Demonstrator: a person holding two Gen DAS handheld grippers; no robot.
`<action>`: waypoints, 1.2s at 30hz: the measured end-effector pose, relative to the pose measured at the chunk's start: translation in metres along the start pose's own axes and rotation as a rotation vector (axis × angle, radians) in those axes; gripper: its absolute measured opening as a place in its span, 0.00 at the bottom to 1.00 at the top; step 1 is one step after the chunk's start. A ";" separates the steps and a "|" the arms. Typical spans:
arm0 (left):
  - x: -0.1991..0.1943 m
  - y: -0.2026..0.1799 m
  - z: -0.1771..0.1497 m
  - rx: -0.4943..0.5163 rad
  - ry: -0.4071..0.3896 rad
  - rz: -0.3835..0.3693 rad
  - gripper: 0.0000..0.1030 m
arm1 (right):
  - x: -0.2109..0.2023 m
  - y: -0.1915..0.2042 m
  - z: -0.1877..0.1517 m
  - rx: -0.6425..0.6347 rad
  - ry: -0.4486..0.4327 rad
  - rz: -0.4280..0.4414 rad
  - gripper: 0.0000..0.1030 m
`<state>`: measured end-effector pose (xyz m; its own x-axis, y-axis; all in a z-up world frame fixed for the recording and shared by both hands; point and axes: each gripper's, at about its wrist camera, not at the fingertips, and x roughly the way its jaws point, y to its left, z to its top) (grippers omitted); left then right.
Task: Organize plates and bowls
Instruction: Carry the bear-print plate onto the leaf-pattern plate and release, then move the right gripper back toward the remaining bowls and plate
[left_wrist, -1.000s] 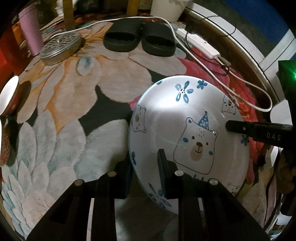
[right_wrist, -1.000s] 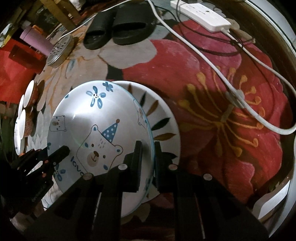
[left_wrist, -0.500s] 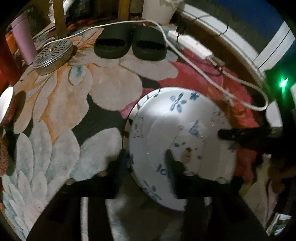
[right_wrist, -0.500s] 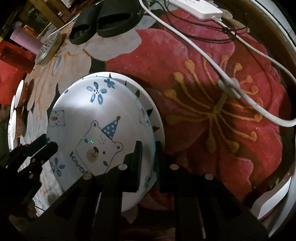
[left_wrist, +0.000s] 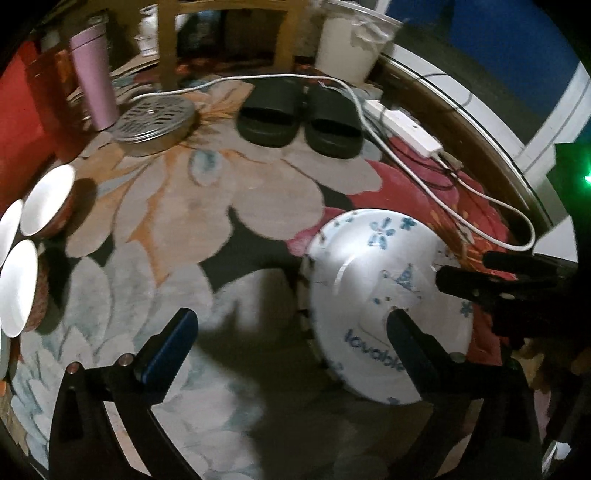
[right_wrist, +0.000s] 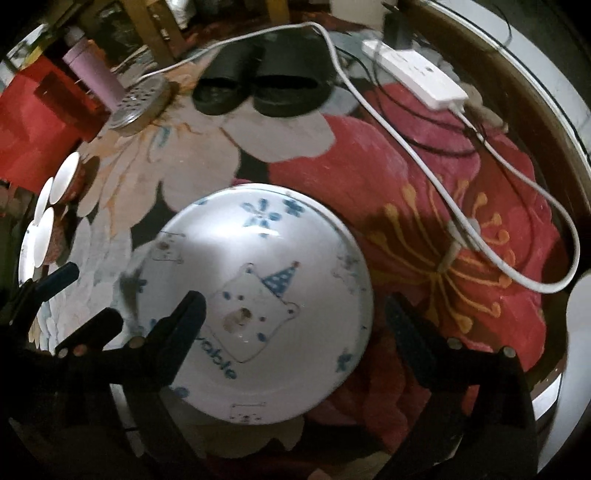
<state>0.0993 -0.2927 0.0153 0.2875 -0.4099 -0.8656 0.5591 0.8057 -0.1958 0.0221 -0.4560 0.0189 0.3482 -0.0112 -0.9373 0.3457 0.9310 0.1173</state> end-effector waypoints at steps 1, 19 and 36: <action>-0.001 0.005 0.000 -0.009 0.000 0.011 0.99 | 0.001 0.005 0.000 -0.004 0.000 0.008 0.95; -0.010 0.055 -0.018 -0.086 0.006 0.091 0.99 | 0.006 0.054 -0.009 -0.053 0.022 0.064 0.96; -0.016 0.084 -0.026 -0.137 0.011 0.120 0.99 | 0.013 0.077 -0.014 -0.077 0.035 0.079 0.96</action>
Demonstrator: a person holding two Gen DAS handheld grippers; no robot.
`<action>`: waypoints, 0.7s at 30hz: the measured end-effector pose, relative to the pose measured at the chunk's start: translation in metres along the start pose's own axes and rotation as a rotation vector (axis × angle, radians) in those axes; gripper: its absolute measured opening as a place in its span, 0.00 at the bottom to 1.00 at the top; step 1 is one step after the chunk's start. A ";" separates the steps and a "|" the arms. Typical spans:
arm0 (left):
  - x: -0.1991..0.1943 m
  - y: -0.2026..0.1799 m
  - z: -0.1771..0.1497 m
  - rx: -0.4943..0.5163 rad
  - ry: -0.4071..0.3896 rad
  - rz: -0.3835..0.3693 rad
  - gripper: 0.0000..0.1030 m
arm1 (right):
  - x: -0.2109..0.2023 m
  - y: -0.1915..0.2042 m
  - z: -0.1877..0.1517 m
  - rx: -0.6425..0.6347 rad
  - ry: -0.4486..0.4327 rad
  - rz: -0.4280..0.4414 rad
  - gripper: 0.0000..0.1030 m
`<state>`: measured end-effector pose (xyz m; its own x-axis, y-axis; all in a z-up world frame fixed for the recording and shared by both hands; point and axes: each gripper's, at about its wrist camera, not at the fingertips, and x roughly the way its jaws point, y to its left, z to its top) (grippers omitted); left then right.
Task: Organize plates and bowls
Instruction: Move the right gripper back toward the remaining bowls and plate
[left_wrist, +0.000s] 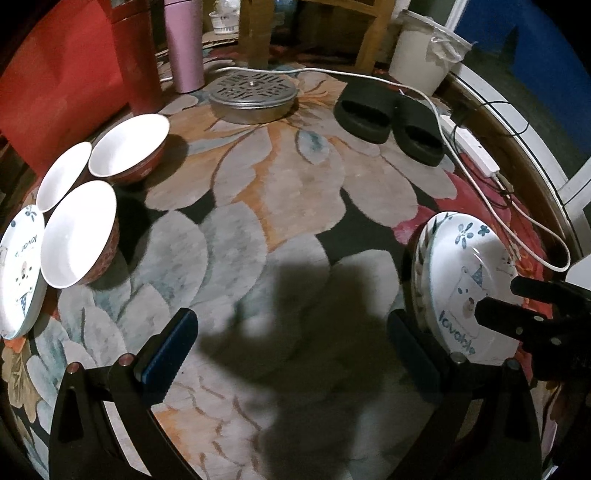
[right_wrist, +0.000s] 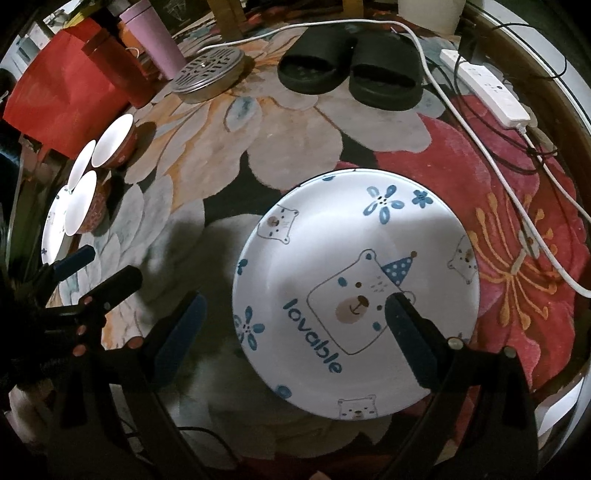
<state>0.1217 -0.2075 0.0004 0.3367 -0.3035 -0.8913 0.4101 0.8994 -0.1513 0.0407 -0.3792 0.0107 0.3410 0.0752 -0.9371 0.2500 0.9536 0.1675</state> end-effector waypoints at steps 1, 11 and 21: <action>0.000 0.002 -0.001 -0.003 0.001 0.003 0.99 | 0.000 0.001 0.000 -0.001 0.000 0.001 0.96; -0.004 0.021 -0.006 -0.028 -0.002 0.020 0.99 | 0.006 0.018 -0.002 -0.019 0.006 0.012 0.96; -0.019 0.077 -0.009 -0.123 0.011 0.030 0.99 | 0.008 0.055 0.005 -0.135 0.033 0.006 0.96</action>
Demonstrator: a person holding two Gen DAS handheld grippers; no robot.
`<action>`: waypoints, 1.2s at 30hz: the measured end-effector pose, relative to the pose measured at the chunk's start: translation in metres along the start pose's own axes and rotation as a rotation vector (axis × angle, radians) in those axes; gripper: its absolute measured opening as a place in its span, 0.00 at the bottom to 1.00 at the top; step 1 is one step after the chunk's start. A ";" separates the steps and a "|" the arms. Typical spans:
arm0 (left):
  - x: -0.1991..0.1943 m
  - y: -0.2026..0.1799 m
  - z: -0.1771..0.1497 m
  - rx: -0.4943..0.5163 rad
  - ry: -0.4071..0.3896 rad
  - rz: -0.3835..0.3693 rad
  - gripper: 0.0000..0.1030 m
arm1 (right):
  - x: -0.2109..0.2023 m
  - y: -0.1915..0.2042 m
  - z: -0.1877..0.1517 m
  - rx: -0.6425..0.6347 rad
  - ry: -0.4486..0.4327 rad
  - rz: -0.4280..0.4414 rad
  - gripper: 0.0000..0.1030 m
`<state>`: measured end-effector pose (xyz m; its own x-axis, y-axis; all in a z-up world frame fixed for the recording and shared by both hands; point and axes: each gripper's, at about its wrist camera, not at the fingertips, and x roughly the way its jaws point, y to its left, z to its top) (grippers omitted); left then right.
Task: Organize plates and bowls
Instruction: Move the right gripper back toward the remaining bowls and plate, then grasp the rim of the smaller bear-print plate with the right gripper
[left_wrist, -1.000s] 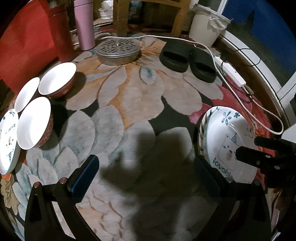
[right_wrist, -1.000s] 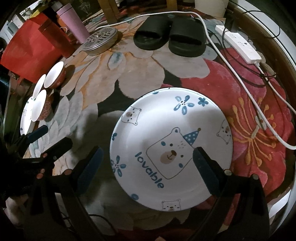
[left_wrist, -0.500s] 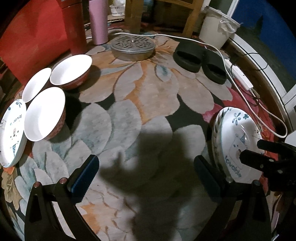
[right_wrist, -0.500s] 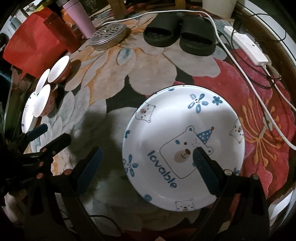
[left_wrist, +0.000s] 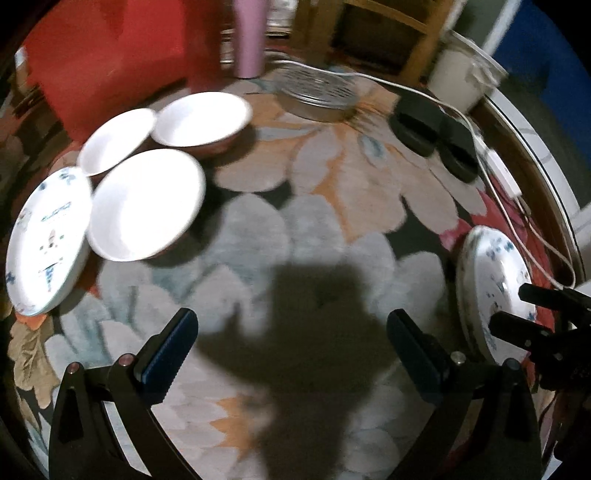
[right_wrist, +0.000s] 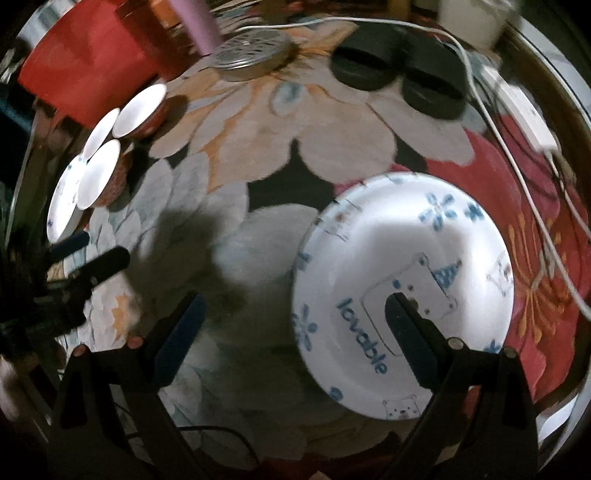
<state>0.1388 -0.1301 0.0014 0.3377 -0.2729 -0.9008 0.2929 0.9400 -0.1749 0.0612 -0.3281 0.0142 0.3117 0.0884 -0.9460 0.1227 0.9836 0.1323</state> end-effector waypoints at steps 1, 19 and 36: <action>-0.002 0.009 0.001 -0.021 -0.003 0.005 0.99 | -0.001 0.007 0.004 -0.020 0.000 0.003 0.96; -0.032 0.243 -0.012 -0.395 -0.052 0.193 0.99 | 0.037 0.225 0.103 -0.318 0.053 0.266 0.95; -0.035 0.353 -0.031 -0.549 -0.034 0.228 0.99 | 0.127 0.332 0.167 -0.322 0.254 0.342 0.43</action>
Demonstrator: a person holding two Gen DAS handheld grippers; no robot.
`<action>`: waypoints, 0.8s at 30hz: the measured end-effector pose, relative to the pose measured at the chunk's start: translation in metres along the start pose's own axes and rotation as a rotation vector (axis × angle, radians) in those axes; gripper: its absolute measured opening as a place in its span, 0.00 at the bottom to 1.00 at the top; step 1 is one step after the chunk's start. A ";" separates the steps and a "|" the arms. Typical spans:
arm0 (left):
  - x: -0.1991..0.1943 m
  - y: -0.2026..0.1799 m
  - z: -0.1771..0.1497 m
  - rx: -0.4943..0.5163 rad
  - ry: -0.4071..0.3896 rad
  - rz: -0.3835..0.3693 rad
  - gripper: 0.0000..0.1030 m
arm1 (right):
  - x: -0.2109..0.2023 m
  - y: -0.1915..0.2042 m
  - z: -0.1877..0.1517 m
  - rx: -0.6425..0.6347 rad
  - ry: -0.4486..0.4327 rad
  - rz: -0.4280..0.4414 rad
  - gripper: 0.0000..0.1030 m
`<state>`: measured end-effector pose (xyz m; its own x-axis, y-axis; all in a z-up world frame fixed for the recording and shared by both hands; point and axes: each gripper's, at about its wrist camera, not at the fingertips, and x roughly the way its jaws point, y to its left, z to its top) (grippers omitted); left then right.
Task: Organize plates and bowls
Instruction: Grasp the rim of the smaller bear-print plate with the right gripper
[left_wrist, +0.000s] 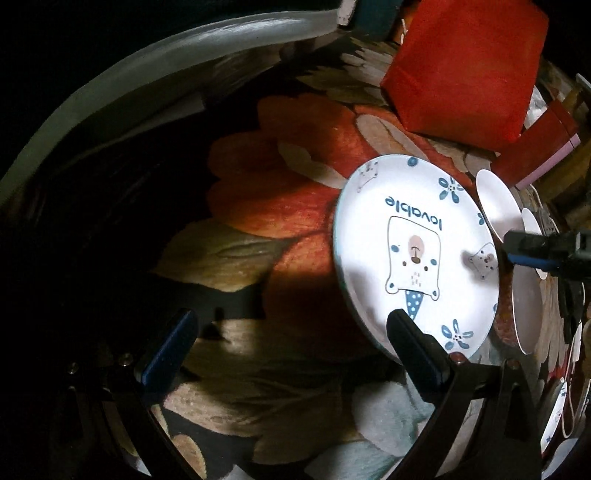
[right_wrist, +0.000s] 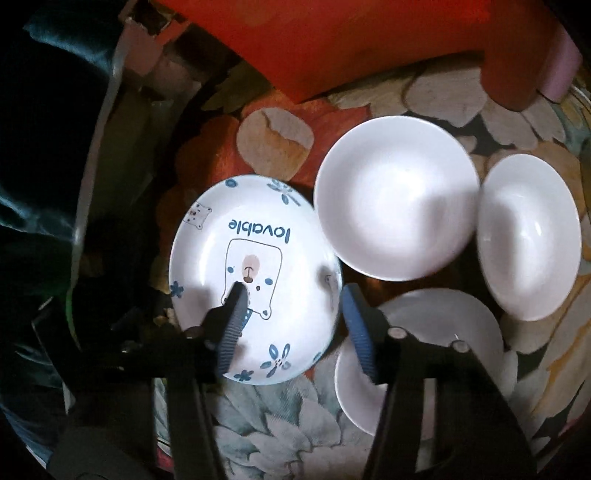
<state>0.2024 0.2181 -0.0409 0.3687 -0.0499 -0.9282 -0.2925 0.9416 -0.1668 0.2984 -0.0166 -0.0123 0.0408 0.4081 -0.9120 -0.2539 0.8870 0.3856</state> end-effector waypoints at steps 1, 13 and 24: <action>-0.001 0.000 -0.001 -0.002 0.000 -0.001 0.99 | 0.003 0.001 0.001 -0.002 0.012 -0.019 0.42; -0.001 0.002 -0.001 -0.015 0.011 -0.024 0.99 | 0.037 0.011 0.011 -0.020 0.072 -0.228 0.30; 0.008 0.009 -0.007 -0.028 0.033 -0.015 0.99 | 0.040 0.024 -0.062 -0.076 0.177 -0.086 0.15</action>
<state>0.1967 0.2235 -0.0521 0.3443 -0.0750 -0.9358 -0.3122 0.9309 -0.1895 0.2340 0.0073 -0.0479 -0.1033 0.2814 -0.9540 -0.3295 0.8953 0.2997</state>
